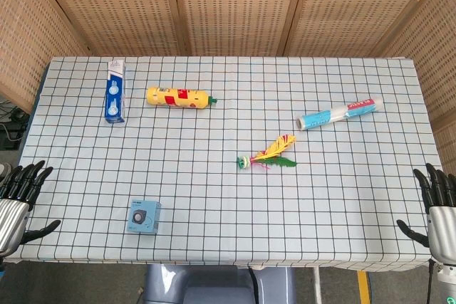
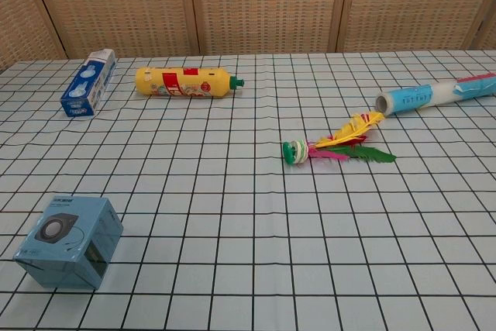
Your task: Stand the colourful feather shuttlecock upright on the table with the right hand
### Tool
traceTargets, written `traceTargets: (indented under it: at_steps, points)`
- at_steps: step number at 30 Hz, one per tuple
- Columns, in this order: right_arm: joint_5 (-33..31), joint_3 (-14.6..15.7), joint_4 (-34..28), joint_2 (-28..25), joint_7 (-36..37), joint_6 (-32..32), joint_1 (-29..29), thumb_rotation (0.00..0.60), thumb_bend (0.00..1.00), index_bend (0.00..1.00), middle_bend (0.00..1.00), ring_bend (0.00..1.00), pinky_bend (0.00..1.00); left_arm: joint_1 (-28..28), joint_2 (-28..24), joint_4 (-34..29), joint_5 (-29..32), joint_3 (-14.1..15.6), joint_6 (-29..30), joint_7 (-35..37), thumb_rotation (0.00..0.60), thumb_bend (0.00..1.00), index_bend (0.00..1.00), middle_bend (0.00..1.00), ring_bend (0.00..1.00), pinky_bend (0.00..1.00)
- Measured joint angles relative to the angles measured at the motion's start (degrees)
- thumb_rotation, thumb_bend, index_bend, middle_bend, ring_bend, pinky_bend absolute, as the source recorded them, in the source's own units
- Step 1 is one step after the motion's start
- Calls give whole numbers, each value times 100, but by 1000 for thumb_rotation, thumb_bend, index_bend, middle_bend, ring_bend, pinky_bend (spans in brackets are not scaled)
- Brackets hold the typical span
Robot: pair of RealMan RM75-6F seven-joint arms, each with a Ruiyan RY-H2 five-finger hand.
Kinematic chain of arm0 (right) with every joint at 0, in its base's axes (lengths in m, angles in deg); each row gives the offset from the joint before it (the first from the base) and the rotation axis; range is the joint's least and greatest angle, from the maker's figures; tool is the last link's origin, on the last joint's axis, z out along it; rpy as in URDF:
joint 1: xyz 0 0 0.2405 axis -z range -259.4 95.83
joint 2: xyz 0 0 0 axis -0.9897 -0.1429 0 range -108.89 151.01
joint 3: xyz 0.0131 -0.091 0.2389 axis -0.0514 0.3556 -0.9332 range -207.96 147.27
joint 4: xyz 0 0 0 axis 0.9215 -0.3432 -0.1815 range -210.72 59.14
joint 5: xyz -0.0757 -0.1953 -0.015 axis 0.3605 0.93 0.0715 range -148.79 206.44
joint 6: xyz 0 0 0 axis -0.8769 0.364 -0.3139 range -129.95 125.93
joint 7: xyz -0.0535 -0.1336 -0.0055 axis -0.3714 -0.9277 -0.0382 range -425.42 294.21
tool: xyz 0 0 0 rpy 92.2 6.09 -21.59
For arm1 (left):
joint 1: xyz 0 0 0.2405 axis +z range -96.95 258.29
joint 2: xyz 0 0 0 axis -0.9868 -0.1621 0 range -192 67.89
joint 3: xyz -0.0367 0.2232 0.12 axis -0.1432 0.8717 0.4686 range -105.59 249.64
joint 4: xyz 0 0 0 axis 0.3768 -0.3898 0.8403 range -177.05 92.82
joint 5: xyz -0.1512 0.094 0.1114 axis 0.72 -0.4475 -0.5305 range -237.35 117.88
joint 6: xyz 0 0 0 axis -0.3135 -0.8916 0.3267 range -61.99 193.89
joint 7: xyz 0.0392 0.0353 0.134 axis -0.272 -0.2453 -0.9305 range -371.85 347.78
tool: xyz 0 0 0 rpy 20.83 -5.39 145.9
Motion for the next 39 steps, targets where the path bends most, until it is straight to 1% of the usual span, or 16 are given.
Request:
traceTargets:
  at_steps: [5, 11, 14, 15, 17, 18, 20, 22, 23, 25, 27, 33, 36, 39]
  points:
    - [-11, 1, 12, 8, 5, 51, -13, 600, 0, 0, 0, 0, 0, -22, 10, -17, 66, -10, -80, -54, 600, 0, 0, 0, 0, 0]
    - [-74, -14, 75, 38, -47, 310, -140, 600, 0, 0, 0, 0, 0, -79, 30, -3, 98, -15, -208, -94, 600, 0, 0, 0, 0, 0]
    - [-84, -57, 235, 52, -139, 647, -368, 600, 0, 5, 0, 0, 0, -131, 95, 50, 181, -45, -330, -136, 600, 0, 0, 0, 0, 0]
    - [-104, -88, 303, 59, -170, 846, -496, 600, 0, 17, 0, 0, 0, -156, 123, 68, 234, -63, -386, -153, 600, 0, 0, 0, 0, 0]
    - [-147, -148, 396, 70, -183, 1186, -720, 600, 0, 61, 0, 0, 0, -187, 155, 86, 308, -98, -440, -176, 600, 0, 0, 0, 0, 0]
    - [-177, -200, 467, 84, -189, 1428, -899, 600, 11, 100, 0, 0, 0, -204, 182, 106, 349, -128, -456, -197, 600, 0, 0, 0, 0, 0]
    - [-209, -292, 601, 128, -196, 1767, -1206, 600, 100, 185, 0, 0, 0, -220, 228, 144, 398, -164, -467, -234, 600, 0, 0, 0, 0, 0]
    - [-235, -404, 775, 240, -163, 2131, -1572, 600, 268, 301, 0, 0, 0, -231, 293, 214, 461, -211, -468, -302, 600, 0, 0, 0, 0, 0]
    - [-252, -452, 861, 306, -149, 2309, -1740, 600, 321, 342, 0, 0, 0, -239, 333, 252, 503, -232, -475, -335, 600, 0, 0, 0, 0, 0]
    - [-302, -562, 1143, 502, -113, 2760, -2160, 600, 368, 375, 0, 0, 0, -267, 405, 315, 622, -277, -538, -384, 600, 0, 0, 0, 0, 0]
    - [-377, -669, 1491, 756, -52, 3214, -2588, 600, 390, 393, 0, 0, 0, -307, 447, 354, 745, -318, -646, -404, 600, 0, 0, 0, 0, 0]
    - [-629, -870, 2433, 1538, 50, 4131, -3521, 600, 404, 404, 0, 0, 0, -412, 462, 421, 904, -413, -799, -271, 600, 0, 0, 0, 0, 0]
    - [-723, -895, 2918, 1927, 82, 4464, -3885, 600, 417, 411, 0, 0, 0, -441, 484, 470, 969, -437, -841, -255, 600, 0, 0, 0, 0, 0]
    - [-765, -878, 3408, 2293, 152, 4709, -4131, 600, 437, 427, 0, 0, 0, -466, 515, 489, 1072, -455, -915, -309, 600, 0, 0, 0, 0, 0]
